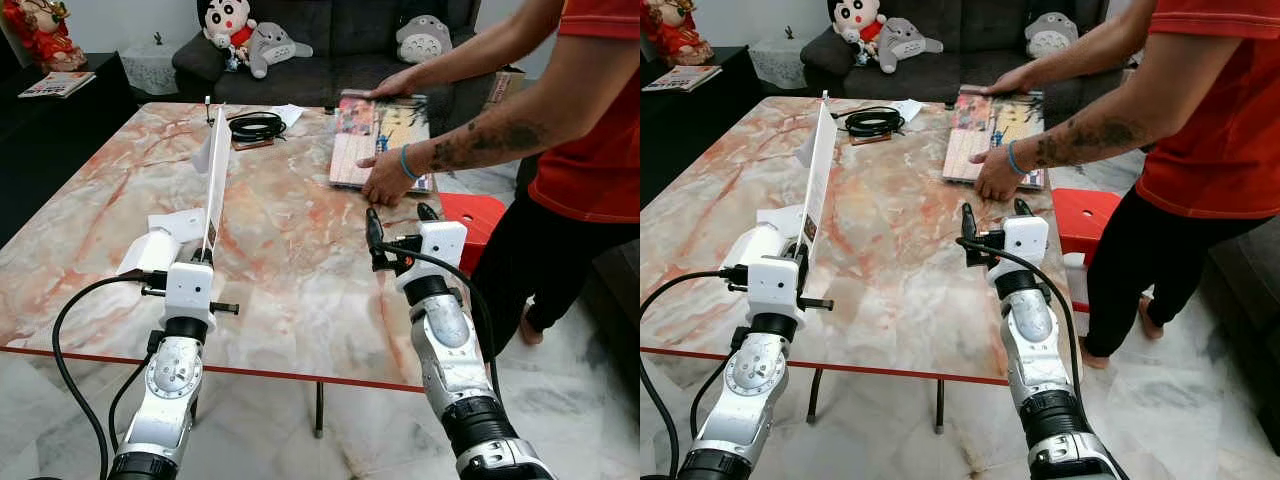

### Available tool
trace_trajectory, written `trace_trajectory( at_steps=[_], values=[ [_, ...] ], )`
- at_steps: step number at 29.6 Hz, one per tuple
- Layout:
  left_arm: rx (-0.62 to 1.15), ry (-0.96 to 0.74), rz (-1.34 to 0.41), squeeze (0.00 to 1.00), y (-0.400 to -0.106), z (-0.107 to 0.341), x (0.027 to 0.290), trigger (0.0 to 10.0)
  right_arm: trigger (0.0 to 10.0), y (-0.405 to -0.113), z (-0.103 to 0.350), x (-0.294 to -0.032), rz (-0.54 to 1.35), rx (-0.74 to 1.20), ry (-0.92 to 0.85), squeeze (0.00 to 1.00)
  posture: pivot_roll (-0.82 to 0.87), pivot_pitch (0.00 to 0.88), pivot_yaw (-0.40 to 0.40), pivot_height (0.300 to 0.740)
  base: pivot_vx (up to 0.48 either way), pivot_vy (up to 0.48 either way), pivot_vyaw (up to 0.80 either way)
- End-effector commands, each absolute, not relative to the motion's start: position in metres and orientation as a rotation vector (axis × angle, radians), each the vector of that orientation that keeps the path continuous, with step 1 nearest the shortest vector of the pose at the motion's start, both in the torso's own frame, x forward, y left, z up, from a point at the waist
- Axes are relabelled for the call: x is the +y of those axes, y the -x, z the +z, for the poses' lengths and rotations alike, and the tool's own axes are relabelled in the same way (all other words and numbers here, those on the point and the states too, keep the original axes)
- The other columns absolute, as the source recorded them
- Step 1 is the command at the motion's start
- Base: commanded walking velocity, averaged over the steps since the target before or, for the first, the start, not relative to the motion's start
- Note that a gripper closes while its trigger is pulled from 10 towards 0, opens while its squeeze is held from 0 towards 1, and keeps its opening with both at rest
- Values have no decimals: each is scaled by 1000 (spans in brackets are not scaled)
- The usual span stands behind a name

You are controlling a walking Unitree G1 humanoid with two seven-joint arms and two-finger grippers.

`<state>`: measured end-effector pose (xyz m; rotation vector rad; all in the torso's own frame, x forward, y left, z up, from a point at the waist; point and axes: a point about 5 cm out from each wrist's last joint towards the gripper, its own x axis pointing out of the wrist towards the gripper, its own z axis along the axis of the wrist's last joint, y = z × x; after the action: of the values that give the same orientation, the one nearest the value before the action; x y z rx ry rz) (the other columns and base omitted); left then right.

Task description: Picking trash to rubbish bin

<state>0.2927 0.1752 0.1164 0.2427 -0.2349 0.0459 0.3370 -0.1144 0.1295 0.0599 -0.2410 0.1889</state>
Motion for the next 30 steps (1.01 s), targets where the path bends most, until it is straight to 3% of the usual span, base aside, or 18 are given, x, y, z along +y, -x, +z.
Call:
trace_trajectory(
  at_steps=[1,23,30],
  values=[
    [-262,-261,45,0,-295,123,174,10000,10000,-338,133,-114,189,-246,-59,0,-10,0,-4,740,0,0,0],
    [-267,-261,59,0,-293,125,174,10000,10000,-337,132,-114,181,-239,-66,0,-19,0,2,740,0,0,0],
    [-270,-260,59,0,-293,126,173,10000,10000,-337,132,-113,181,-236,-68,0,-18,0,2,740,-242,0,0]
  ],
)
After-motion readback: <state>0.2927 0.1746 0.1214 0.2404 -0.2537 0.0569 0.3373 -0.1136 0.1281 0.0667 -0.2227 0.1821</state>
